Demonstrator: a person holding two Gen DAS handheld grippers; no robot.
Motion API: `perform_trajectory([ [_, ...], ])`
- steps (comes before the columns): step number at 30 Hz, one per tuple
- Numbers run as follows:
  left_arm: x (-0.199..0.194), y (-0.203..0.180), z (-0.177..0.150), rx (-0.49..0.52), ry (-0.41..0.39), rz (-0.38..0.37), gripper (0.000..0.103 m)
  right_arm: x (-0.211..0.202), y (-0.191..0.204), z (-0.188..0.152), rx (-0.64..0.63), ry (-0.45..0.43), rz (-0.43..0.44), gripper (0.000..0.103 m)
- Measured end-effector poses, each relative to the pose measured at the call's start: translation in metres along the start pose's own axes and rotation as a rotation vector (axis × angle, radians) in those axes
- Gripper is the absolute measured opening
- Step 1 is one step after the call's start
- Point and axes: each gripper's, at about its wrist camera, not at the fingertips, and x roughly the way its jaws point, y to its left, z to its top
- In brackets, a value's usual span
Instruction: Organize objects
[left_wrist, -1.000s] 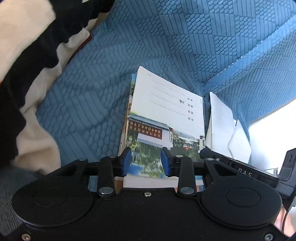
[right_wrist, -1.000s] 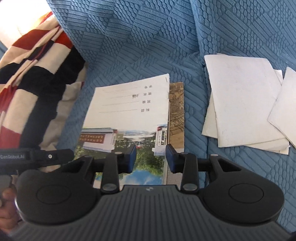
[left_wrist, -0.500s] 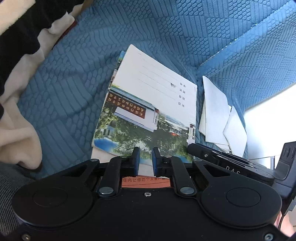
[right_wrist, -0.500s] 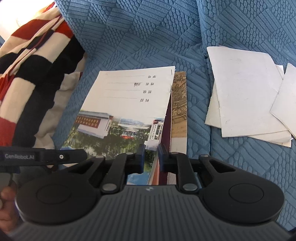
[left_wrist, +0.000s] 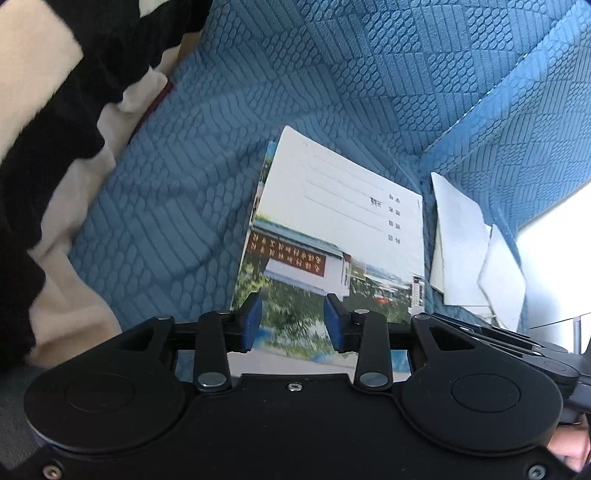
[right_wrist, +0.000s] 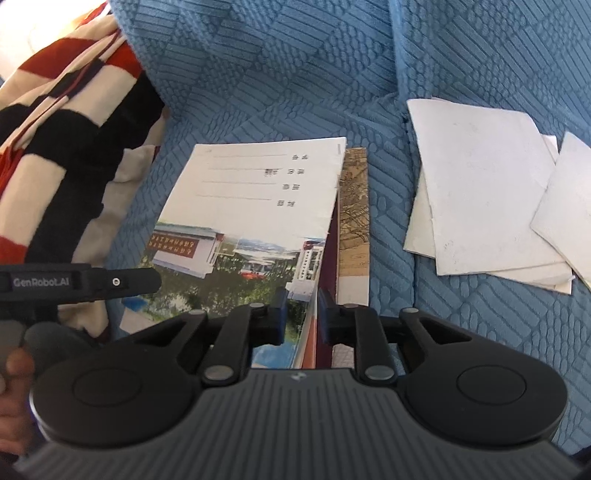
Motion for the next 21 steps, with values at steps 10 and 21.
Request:
perform_trajectory([
  [10, 0.004, -0.003, 0.002, 0.054, -0.023, 0.086, 0.044, 0.007, 0.007, -0.005, 0.004, 0.005, 0.002, 0.032],
  [21, 0.005, -0.012, -0.010, 0.077, 0.016, 0.094, 0.040, 0.006, 0.007, -0.005, -0.045, -0.012, -0.026, 0.031],
])
